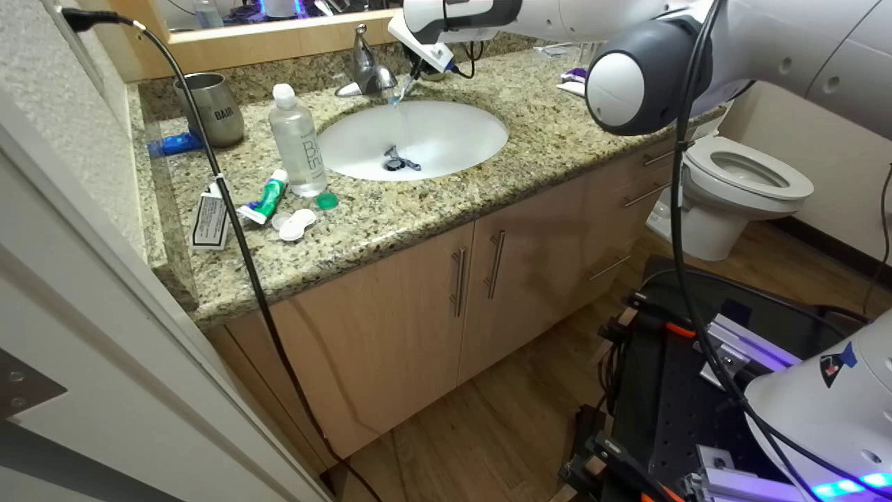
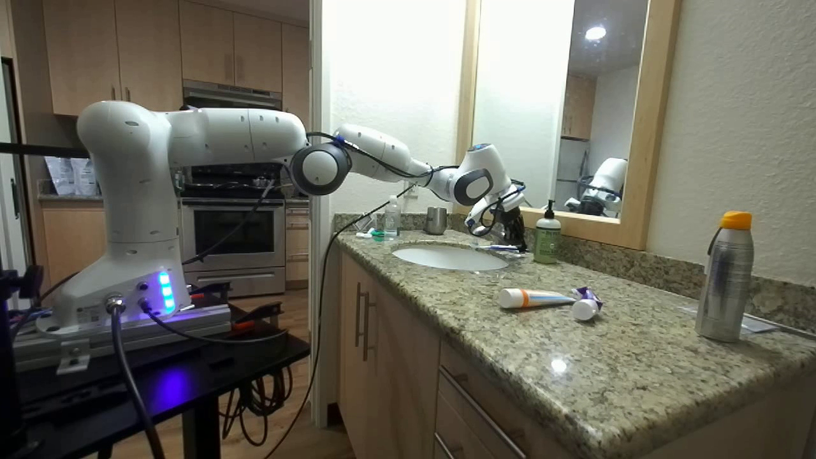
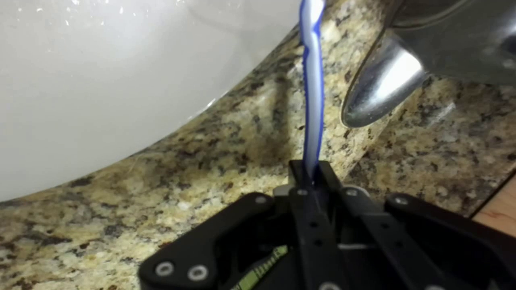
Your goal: Move the faucet handle upwards and pick up the toothbrush and wash it
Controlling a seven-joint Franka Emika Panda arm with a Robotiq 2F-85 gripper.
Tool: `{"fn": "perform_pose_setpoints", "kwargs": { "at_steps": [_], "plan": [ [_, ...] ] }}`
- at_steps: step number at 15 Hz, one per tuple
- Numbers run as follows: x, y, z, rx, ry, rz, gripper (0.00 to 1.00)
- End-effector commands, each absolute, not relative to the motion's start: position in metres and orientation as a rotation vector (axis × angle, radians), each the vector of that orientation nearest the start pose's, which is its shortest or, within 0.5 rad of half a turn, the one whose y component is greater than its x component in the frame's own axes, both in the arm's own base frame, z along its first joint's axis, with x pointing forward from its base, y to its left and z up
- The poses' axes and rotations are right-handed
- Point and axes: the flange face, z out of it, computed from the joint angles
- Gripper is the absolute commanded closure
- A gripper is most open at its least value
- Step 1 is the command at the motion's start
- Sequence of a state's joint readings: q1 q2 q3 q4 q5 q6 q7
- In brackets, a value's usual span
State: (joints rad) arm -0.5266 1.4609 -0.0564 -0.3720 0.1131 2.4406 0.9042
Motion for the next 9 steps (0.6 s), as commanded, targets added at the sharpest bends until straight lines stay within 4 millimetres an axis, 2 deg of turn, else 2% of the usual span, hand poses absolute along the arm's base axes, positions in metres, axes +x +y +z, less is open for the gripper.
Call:
{"fn": "perform_pose_setpoints", "kwargs": {
  "at_steps": [1, 2, 6, 9],
  "plan": [
    [0.728, -0.436, 0.229, -2.109, 1.931, -0.870, 0.90],
    [0.728, -0.436, 0.229, -2.109, 1.931, -0.871, 0.98],
    [0.715, -0.455, 0.241, -2.253, 1.985, -0.832, 0.98],
    [0.706, -0.466, 0.259, -2.400, 1.948, -0.757, 0.98]
  ]
}}
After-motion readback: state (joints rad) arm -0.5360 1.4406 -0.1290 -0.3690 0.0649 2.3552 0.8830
